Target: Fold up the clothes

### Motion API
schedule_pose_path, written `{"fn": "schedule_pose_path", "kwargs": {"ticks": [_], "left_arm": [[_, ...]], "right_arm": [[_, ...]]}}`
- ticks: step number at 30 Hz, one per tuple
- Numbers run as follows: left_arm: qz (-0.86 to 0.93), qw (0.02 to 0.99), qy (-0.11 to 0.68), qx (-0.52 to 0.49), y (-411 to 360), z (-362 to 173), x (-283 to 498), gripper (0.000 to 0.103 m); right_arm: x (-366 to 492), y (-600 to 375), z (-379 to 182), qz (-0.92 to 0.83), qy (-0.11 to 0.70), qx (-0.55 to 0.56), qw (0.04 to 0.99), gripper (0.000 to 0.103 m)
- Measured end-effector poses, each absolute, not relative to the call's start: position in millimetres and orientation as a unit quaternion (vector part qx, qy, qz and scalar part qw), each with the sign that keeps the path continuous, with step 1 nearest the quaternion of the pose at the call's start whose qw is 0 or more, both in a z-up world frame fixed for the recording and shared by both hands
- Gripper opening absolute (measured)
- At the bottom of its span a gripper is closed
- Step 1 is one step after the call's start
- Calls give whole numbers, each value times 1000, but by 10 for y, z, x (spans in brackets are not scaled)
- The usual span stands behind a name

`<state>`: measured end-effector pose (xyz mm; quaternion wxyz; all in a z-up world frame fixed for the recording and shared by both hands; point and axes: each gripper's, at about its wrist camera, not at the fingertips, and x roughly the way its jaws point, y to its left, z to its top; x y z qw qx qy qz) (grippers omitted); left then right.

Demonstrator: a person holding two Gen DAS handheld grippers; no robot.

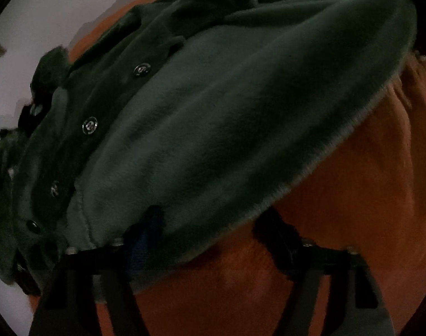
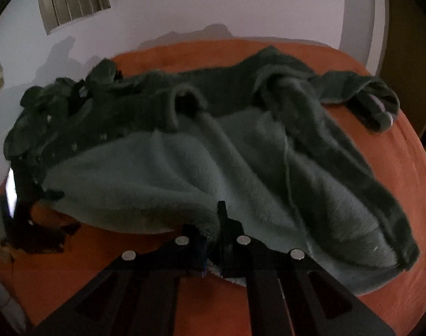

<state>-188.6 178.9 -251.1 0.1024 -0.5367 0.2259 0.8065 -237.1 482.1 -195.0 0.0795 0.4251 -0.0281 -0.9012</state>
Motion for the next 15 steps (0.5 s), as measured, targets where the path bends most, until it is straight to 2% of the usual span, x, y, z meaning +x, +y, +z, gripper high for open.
{"fn": "schedule_pose_path", "kwargs": {"ticks": [2, 3, 4, 5, 8, 11, 15], "left_arm": [[815, 89, 197, -538, 1732, -2441, -1933, 30], [820, 81, 183, -536, 1680, -2386, -1951, 13], [826, 75, 167, -533, 1627, -2324, -1961, 8], [835, 73, 148, -525, 1568, -2240, -1947, 5], [859, 76, 124, -491, 1494, -1991, -1806, 5], [870, 86, 169, -455, 1559, -1713, -1352, 4], [847, 108, 231, -466, 1500, -1585, -879, 4]], "right_arm": [[-2321, 4712, -1891, -904, -14, 420, 82, 4], [-2302, 4686, -1890, -905, -5, 417, 82, 4], [-2294, 4669, -1891, -905, 0, 417, 84, 4], [-2290, 4653, -1918, -904, 3, 418, 87, 4], [-2341, 4669, -2010, -898, 9, 429, 98, 4], [-2259, 4622, -2115, -885, 22, 451, 115, 4], [-2088, 4548, -2243, -860, 33, 489, 143, 3]]}}
